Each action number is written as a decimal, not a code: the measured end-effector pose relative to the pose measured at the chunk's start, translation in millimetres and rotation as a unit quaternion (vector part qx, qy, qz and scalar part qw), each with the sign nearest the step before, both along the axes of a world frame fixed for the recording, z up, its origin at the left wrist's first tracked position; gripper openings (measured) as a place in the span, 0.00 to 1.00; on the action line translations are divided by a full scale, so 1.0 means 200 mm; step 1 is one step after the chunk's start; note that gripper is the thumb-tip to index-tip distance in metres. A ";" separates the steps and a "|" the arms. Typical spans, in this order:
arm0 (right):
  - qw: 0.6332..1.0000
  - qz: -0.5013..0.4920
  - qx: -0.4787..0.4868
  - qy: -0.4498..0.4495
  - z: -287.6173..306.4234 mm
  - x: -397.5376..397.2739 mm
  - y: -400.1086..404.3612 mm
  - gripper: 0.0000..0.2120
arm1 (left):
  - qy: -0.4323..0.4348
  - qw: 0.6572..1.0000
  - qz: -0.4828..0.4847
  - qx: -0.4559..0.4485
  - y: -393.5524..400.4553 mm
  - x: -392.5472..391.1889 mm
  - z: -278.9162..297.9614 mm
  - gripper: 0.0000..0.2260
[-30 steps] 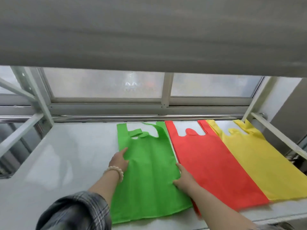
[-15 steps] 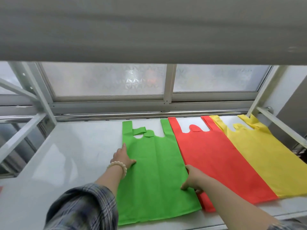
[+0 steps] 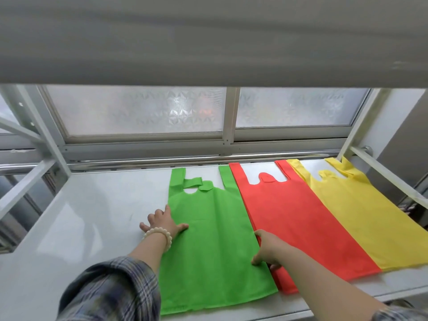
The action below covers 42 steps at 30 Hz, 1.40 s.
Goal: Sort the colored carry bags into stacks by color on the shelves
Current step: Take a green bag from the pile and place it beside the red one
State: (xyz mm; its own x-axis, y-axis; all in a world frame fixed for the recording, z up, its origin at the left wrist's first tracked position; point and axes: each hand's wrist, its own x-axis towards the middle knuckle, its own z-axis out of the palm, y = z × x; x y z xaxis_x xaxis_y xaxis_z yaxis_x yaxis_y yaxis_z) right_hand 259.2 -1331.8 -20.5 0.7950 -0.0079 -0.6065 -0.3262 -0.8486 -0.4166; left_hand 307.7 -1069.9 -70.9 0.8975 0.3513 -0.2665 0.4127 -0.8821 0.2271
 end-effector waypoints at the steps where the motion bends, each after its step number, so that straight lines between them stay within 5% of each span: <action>1: 1.000 0.001 0.000 -0.004 0.00 0.00 0.00 0.34 | 0.001 1.000 0.001 0.006 0.00 0.00 0.00 0.41; 33: 0.983 0.047 -0.163 -0.078 -0.08 0.02 0.01 0.21 | -0.018 0.998 0.057 -0.001 -0.06 -0.12 0.02 0.37; 42: 0.981 0.031 -0.036 -0.188 0.07 0.00 0.19 0.29 | -0.108 0.991 0.068 -0.046 0.02 -0.21 0.21 0.42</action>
